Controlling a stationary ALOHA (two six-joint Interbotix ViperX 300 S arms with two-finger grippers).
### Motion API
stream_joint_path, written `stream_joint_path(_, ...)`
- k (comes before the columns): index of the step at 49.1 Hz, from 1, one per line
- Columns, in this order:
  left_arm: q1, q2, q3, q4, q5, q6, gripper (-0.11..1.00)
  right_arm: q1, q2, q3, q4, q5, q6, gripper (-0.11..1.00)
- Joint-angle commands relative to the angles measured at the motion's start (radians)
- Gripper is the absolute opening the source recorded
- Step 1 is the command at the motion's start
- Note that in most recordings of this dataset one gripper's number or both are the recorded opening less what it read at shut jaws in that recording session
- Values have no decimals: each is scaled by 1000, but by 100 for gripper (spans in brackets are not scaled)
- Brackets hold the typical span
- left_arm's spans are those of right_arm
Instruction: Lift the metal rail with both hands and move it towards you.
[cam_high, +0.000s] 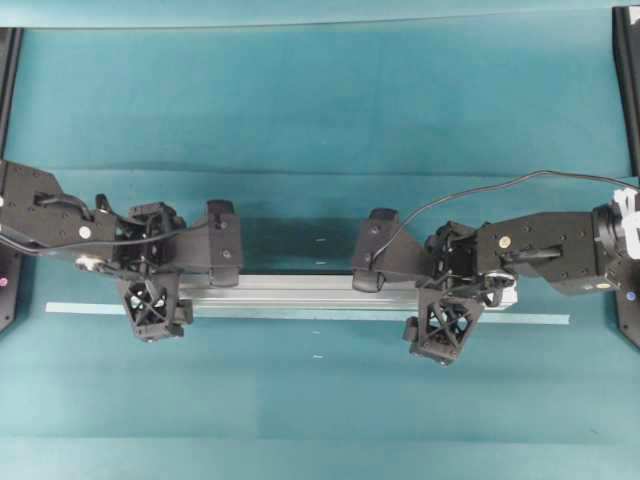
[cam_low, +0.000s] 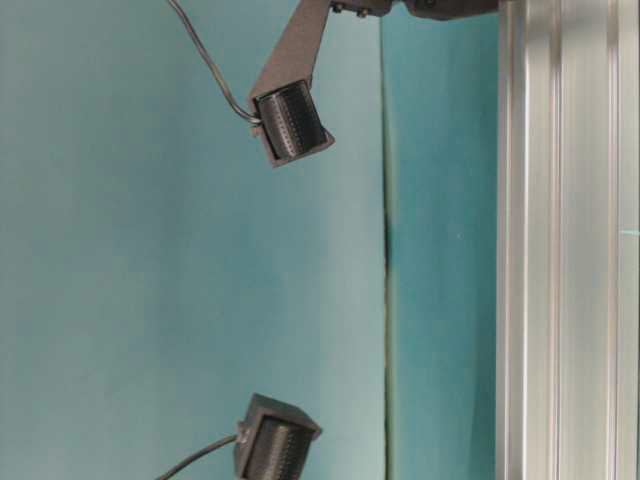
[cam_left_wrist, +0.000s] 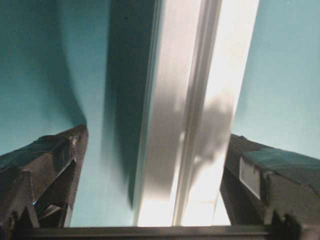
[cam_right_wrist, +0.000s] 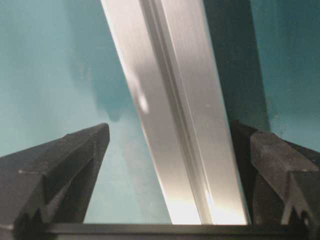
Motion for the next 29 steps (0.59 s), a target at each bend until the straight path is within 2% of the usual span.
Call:
stream_joint_path(1,2,-29,-17,0,11,20,93,-2,-14,-11,-2,8,2,96)
stream_joint_path(16,11,-78,-66,0,97,55,93,-51,-100,-18,-38,15,2,96)
stream_joint_path(29,11,-199,-97,-2,115,51,93,-67,-253,-18,-38,40,2,96)
